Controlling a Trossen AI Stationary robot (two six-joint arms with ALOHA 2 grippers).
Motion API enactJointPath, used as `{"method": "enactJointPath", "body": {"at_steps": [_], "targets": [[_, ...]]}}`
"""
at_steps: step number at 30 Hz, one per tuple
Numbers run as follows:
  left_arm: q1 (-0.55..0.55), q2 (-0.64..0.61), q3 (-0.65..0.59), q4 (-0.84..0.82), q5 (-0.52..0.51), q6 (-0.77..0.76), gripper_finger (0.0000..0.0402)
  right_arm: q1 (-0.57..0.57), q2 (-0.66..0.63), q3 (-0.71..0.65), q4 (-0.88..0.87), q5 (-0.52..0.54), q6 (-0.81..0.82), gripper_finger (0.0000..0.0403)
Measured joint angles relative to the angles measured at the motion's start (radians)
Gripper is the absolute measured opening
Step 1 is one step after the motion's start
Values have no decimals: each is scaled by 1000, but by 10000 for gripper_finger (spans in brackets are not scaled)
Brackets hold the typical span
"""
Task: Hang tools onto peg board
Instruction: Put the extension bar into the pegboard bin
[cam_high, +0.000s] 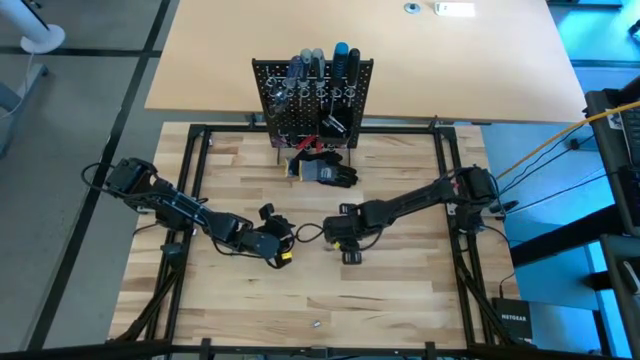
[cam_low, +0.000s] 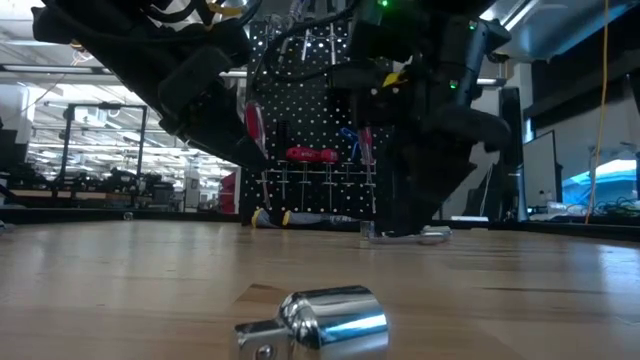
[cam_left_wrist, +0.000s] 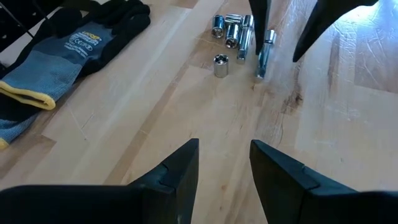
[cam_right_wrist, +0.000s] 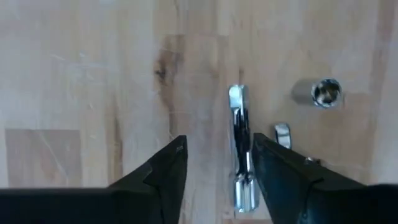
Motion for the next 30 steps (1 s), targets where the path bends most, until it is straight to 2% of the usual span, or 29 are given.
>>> {"method": "enactJointPath", "body": {"at_steps": [6, 14, 23, 30], "targets": [[0, 0, 0, 0, 0, -1, 134, 0, 19, 0, 2, 41, -30, 148], [0, 0, 0, 0, 0, -1, 134, 0, 66, 5, 6, 20, -36, 125], [0, 0, 0, 0, 0, 7, 134, 0, 73, 4, 4, 16, -37, 40], [0, 0, 0, 0, 0, 7, 134, 1, 60, 3, -14, 16, -37, 42]]}}
